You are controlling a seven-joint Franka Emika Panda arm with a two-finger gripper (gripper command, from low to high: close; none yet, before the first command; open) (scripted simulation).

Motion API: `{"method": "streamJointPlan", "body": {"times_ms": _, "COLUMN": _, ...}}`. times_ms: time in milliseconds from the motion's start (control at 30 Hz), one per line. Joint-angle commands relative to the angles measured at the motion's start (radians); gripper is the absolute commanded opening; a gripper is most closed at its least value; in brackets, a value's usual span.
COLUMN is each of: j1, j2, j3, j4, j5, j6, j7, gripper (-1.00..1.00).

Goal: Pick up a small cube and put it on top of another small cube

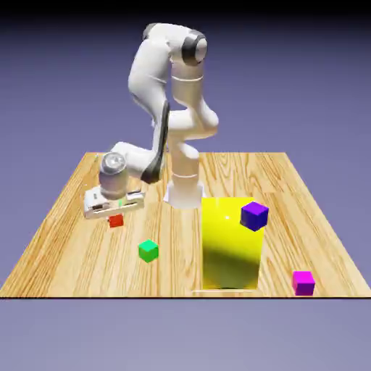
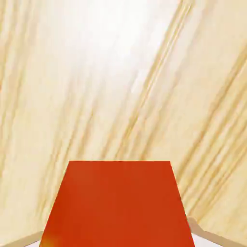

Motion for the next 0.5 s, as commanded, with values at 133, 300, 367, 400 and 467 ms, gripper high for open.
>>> {"method": "streamJointPlan", "body": {"times_ms": 133, "j1": 0.149, "j2": -0.085, "j3": 0.105, "j4": 0.005, "j5": -0.142, "j6": -0.037, "j7": -0.036, "gripper": -1.0}}
{"method": "streamJointPlan", "body": {"times_ms": 300, "j1": 0.149, "j2": -0.085, "j3": 0.105, "j4": 0.005, "j5": -0.142, "j6": -0.037, "j7": -0.036, "gripper": -1.0}}
{"method": "streamJointPlan", "body": {"times_ms": 367, "j1": 0.128, "j2": -0.013, "j3": 0.107, "j4": 0.001, "j5": -0.141, "j6": 0.041, "j7": -0.034, "gripper": -1.0}}
{"method": "streamJointPlan", "body": {"times_ms": 400, "j1": 0.117, "j2": 0.024, "j3": 0.109, "j4": -0.001, "j5": -0.141, "j6": 0.08, "j7": -0.032, "gripper": -1.0}}
{"method": "streamJointPlan", "body": {"times_ms": 467, "j1": 0.096, "j2": 0.096, "j3": 0.112, "j4": -0.005, "j5": -0.14, "j6": 0.158, "j7": -0.029, "gripper": -1.0}}
